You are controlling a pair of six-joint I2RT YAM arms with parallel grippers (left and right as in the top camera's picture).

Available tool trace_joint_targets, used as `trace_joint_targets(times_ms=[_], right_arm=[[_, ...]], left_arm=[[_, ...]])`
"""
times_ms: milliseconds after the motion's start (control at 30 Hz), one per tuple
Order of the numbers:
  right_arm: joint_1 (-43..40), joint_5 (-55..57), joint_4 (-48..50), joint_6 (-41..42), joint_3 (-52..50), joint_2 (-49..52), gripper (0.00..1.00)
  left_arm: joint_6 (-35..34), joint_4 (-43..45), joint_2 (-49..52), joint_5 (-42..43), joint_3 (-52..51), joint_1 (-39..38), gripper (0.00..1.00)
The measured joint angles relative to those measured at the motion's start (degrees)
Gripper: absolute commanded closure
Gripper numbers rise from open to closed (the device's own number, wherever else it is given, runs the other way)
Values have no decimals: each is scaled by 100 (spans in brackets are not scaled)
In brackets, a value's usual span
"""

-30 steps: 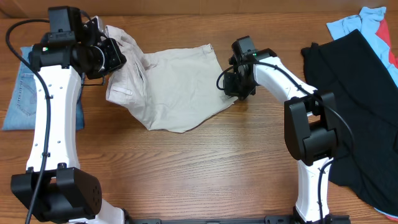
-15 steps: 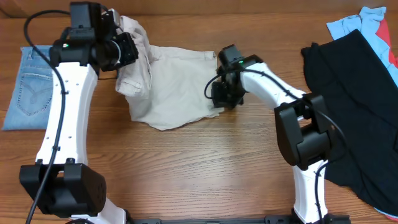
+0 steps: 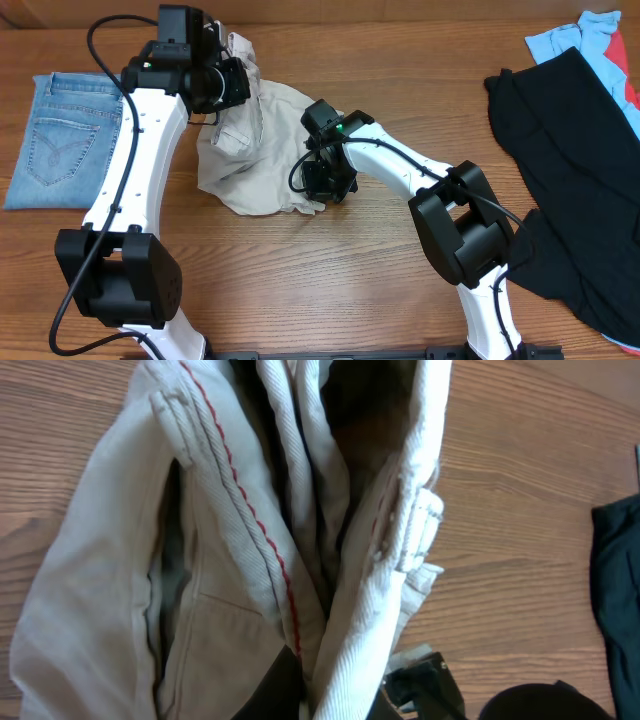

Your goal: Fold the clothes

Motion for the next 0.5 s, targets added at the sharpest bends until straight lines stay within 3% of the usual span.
trace_joint_targets(times_ms=[300,500], right_arm=[[-326,487,-988,0,-11,-33,86],[-785,564,-1097,-79,-26,-33,86]], left_arm=[[-66,-103,0,20,0,-79,84],[-63,-232,0,7,0,-273,85]])
